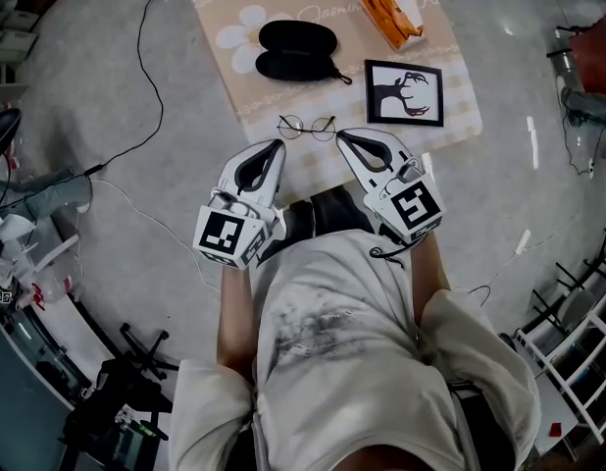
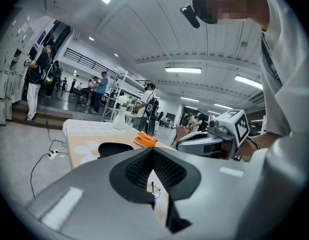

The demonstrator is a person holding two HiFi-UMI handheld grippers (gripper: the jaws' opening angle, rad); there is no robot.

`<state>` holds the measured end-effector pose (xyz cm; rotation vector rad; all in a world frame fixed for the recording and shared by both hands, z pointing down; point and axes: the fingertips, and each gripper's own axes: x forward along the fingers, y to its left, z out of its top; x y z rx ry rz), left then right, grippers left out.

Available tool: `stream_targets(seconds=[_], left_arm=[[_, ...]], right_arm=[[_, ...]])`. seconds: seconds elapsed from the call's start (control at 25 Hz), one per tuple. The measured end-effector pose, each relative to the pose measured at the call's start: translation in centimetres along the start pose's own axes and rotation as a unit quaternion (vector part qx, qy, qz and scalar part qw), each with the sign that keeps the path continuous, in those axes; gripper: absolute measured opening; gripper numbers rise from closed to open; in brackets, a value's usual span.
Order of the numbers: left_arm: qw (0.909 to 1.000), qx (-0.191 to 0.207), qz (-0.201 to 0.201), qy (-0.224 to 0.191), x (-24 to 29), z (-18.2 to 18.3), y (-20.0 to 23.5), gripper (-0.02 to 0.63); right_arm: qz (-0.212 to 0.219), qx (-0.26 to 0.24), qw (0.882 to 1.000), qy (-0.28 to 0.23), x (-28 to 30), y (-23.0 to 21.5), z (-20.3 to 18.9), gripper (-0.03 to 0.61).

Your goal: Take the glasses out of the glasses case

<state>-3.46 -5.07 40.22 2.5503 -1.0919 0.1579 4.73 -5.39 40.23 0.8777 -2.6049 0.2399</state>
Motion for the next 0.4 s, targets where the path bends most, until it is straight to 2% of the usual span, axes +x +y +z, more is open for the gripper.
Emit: stream_targets(seconds=[0.4], left_arm=[[1.0,0.0,0.0,0.002,0.04,-0.07,-0.07,0.006]], right_arm=[[0.004,0.002,1.0,-0.001,0.11,0.24,0.09,0.016]])
